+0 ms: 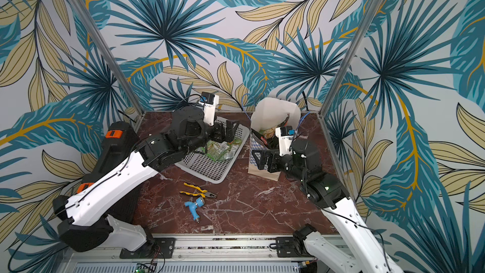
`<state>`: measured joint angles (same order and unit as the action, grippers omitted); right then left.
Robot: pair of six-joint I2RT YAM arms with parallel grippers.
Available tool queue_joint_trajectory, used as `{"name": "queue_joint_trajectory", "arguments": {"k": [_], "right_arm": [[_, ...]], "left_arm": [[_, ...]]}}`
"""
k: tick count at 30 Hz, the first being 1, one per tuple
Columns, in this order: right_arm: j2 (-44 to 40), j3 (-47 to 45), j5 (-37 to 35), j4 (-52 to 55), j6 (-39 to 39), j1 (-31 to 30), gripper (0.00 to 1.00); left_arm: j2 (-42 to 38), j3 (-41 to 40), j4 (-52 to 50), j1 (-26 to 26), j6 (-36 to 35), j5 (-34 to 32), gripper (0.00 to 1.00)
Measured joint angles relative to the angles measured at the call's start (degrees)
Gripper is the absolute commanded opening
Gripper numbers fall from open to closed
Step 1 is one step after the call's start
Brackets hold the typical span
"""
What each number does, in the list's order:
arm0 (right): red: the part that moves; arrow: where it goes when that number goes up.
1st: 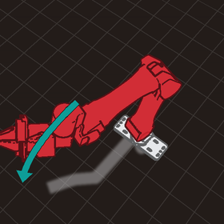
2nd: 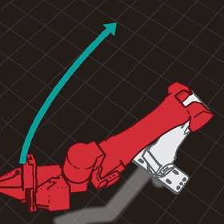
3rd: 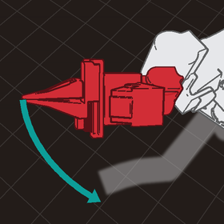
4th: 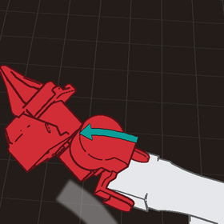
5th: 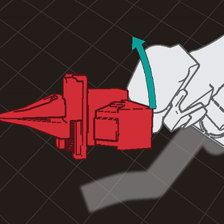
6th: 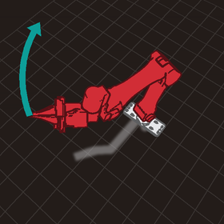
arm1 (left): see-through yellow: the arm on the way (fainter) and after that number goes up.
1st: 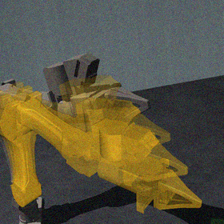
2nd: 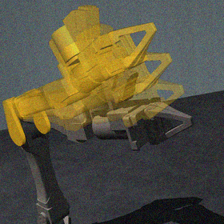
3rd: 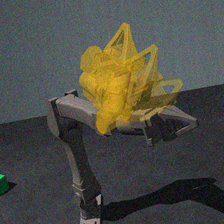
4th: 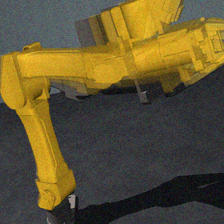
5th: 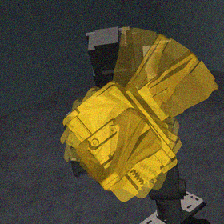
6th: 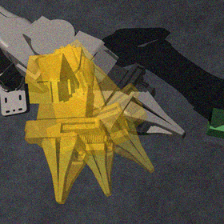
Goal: Place the condiment packets inside the bag
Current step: Place the condiment packet in the paper bag, then pick up the condiment packet from the storage box.
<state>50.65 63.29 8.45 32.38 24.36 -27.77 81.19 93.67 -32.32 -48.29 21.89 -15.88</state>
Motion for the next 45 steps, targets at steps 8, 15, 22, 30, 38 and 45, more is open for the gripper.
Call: {"name": "queue_joint_trajectory", "arguments": {"k": [8,15,22,30,38,45], "right_arm": [[10.64,7.56,-5.62,0.09,-5.44,-12.83,0.93],[24.79,15.85,-12.44,1.7,-8.63,-17.59,0.92],[44.0,29.53,-16.46,7.67,-9.4,-19.37,0.93],[66.62,49.79,-20.22,18.53,-9.77,-18.99,0.93],[83.36,68.41,-20.2,27.34,-9.84,-13.79,0.92],[88.76,74.51,-16.46,29.57,-10.32,-8.39,0.92]], "left_arm": [[-9.75,-25.51,3.48,10.45,2.99,-2.19,1.0],[-14.69,-42.12,11.52,14.75,6.56,-5.55,1.0],[-10.82,-47.04,14.67,18.95,10.97,-9.79,1.0],[-9.55,-50.73,16.26,23.98,16.92,-9.62,1.0],[-9.16,-53.18,16.74,27.78,20.61,-7.78,1.0],[-8.57,-54.16,17.38,29.4,22.6,-6.25,1.0]]}}
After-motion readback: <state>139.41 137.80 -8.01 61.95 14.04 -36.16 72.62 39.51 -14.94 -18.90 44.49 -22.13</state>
